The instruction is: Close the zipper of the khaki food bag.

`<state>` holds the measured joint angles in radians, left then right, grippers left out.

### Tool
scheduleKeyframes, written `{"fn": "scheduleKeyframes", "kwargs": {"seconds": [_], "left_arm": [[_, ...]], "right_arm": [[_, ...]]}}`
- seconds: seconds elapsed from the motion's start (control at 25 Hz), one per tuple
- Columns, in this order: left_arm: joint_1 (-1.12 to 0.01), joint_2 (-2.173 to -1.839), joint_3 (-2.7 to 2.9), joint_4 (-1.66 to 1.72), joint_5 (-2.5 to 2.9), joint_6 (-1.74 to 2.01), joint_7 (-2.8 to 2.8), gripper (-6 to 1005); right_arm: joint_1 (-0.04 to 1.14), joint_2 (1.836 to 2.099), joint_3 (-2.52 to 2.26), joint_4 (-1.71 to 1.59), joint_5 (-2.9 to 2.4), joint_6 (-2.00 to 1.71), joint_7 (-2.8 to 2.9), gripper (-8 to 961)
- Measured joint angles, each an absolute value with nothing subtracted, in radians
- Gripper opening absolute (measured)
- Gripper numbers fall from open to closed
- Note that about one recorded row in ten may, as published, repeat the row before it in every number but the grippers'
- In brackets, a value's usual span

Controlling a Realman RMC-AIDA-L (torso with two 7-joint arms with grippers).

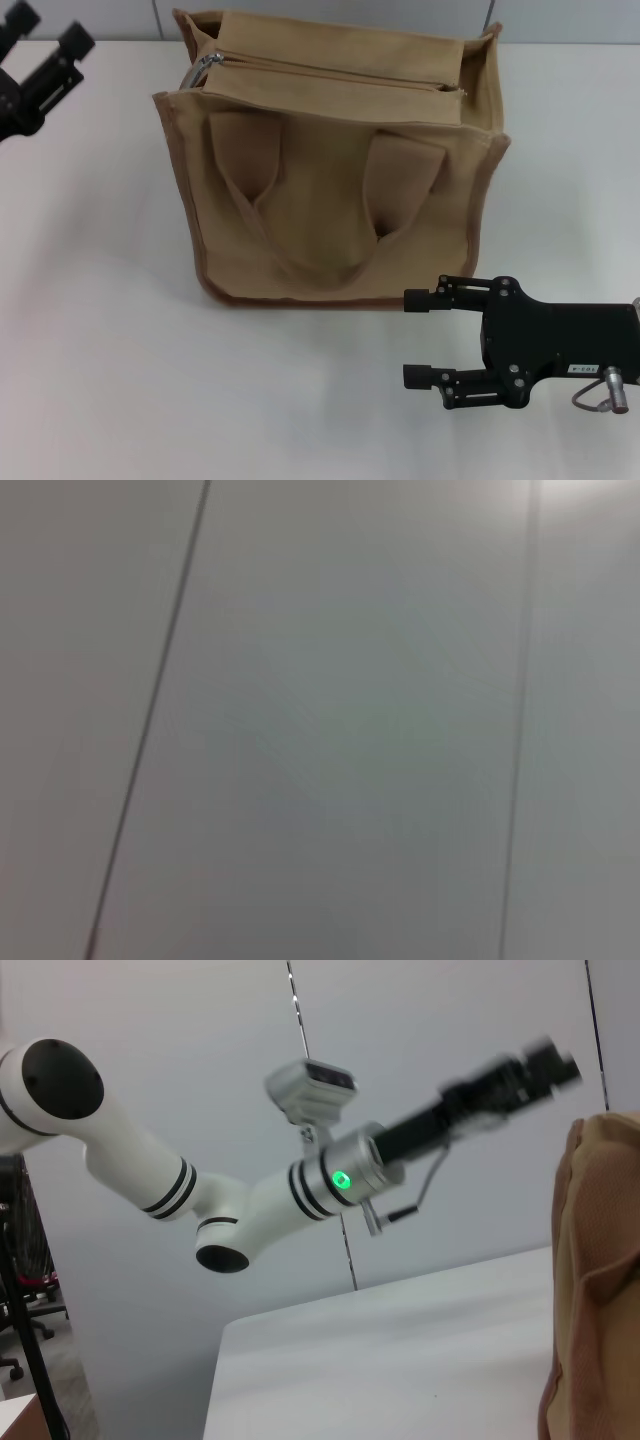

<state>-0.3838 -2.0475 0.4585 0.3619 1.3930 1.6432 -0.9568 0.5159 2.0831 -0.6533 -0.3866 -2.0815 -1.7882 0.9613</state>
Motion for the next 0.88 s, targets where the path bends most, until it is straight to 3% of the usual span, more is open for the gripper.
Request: {"fn": "scheduleKeyframes", "kwargs": {"seconds": [0.08, 0.28, 0.88], "left_arm": [[-0.390, -2.019, 0.472, 0.369, 1.507, 1.525, -0.932, 821], [-0.409, -2.014, 0.472, 0.406, 1.664, 1.476, -0.902, 820], [-0.481, -2.055, 0.471, 0.414, 1.750, 1.487, -0.841, 818]], "right_arm": [[0.516, 2.083, -0.653, -0.387, -2.081, -1.789, 0.961, 766], [0.515, 2.082, -0.653, -0.387, -2.081, -1.789, 0.961, 766], [0.507, 2.082, -0.654, -0.387, -2.082, -1.789, 0.962, 765]]}}
